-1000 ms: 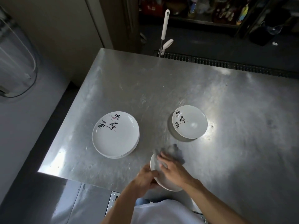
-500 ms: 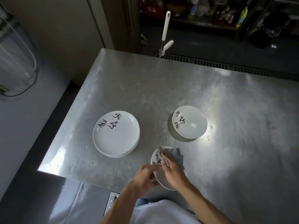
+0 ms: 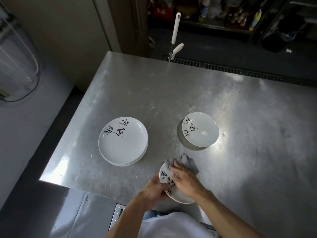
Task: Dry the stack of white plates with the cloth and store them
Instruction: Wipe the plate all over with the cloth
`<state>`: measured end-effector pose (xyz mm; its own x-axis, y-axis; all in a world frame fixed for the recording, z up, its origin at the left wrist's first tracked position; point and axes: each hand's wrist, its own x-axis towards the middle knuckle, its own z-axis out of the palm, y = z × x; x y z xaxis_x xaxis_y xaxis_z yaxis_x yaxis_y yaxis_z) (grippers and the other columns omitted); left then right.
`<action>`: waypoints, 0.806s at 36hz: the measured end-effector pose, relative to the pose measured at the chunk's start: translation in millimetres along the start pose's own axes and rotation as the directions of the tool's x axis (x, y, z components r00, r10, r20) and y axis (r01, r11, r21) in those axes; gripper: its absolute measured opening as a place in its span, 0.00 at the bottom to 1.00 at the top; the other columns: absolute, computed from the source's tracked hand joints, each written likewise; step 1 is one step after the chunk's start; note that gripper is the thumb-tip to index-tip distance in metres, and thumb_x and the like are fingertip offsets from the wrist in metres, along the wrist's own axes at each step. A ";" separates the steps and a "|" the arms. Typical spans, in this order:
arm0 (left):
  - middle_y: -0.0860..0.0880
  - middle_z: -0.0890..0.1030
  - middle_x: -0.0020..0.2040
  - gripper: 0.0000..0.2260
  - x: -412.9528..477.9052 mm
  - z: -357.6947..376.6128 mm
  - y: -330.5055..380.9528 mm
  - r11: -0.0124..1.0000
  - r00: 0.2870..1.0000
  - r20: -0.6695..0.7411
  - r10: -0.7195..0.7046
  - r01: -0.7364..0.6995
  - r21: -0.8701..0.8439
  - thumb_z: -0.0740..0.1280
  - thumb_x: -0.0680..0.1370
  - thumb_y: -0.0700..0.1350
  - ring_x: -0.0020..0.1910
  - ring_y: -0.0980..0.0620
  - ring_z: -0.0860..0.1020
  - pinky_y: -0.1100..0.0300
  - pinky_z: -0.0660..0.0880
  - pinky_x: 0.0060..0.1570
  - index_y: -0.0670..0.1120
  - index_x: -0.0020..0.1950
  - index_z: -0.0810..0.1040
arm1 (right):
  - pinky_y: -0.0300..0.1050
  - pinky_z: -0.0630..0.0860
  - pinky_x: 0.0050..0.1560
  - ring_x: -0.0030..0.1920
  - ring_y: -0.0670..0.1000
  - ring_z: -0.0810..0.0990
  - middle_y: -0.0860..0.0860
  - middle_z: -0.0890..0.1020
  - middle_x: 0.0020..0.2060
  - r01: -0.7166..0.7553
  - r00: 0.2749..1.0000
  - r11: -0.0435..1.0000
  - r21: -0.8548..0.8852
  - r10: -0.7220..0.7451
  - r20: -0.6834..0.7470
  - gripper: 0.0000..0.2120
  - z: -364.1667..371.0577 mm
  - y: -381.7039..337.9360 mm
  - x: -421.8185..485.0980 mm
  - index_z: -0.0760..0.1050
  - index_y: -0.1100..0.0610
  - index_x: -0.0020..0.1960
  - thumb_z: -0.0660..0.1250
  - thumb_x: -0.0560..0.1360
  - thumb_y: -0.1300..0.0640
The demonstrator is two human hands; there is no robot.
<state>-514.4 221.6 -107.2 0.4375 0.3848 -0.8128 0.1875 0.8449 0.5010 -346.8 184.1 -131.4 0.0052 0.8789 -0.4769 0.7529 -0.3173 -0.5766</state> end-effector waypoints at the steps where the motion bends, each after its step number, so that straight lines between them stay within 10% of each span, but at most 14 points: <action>1: 0.38 0.81 0.50 0.18 -0.4 0.8 0.9 1.000 1.000 -0.001 0.004 -0.004 0.008 0.62 0.76 0.28 0.49 0.41 0.80 0.44 0.78 0.54 0.40 0.65 0.76 | 0.40 0.52 0.78 0.79 0.43 0.54 0.46 0.61 0.79 0.038 0.999 0.999 0.023 -0.038 0.018 0.21 1.3 -1.4 -0.8 0.68 0.49 0.77 0.56 0.85 0.50; 5: 0.39 0.82 0.48 0.18 -1.9 -0.2 -2.6 1.000 1.000 -0.018 -0.013 0.012 -0.015 0.62 0.77 0.28 0.46 0.44 0.80 0.44 0.80 0.53 0.39 0.65 0.76 | 0.31 0.50 0.76 0.76 0.30 0.51 0.37 0.61 0.76 0.210 0.966 0.968 0.133 -0.227 0.124 0.20 9.1 -2.1 -9.6 0.70 0.48 0.75 0.56 0.84 0.48; 11: 0.32 0.81 0.59 0.24 -1.6 5.4 -7.0 0.971 0.982 -0.191 -0.003 -0.043 -0.235 0.59 0.73 0.21 0.54 0.35 0.80 0.42 0.82 0.43 0.38 0.66 0.74 | 0.48 0.45 0.79 0.80 0.49 0.52 0.48 0.57 0.81 -0.112 0.991 0.968 -0.226 0.091 -0.102 0.23 6.3 4.7 7.1 0.62 0.48 0.79 0.52 0.84 0.47; 17: 0.36 0.81 0.47 0.10 0.1 3.1 1.2 0.963 0.972 -0.235 -0.012 -0.052 -0.264 0.66 0.78 0.36 0.44 0.40 0.82 0.46 0.82 0.42 0.36 0.59 0.71 | 0.46 0.56 0.76 0.78 0.50 0.58 0.48 0.60 0.79 -0.220 0.969 0.947 0.235 0.240 -0.062 0.21 8.2 -19.3 1.9 0.65 0.47 0.77 0.53 0.85 0.47; 22: 0.38 0.84 0.49 0.11 -0.5 -2.5 -5.0 0.977 0.984 -0.180 -0.001 -0.037 -0.209 0.64 0.81 0.39 0.45 0.41 0.84 0.51 0.81 0.41 0.40 0.62 0.73 | 0.39 0.63 0.70 0.71 0.42 0.68 0.43 0.69 0.74 -0.116 0.992 0.910 0.398 0.084 0.095 0.18 9.6 -23.8 -13.2 0.71 0.37 0.72 0.56 0.84 0.42; 29: 0.34 0.84 0.54 0.19 -2.4 -2.4 -6.7 0.993 0.996 -0.087 0.037 -0.046 -0.105 0.62 0.76 0.29 0.48 0.38 0.84 0.45 0.83 0.47 0.41 0.65 0.78 | 0.42 0.51 0.78 0.80 0.47 0.55 0.47 0.60 0.80 -0.055 0.998 0.997 -0.062 0.056 0.008 0.21 5.3 -8.5 4.7 0.67 0.50 0.77 0.54 0.85 0.49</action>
<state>-518.8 215.9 -109.3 0.3657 0.4467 -0.8165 0.0740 0.8606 0.5039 -356.8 189.1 -132.3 0.0415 0.8569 -0.5138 0.7908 -0.3425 -0.5073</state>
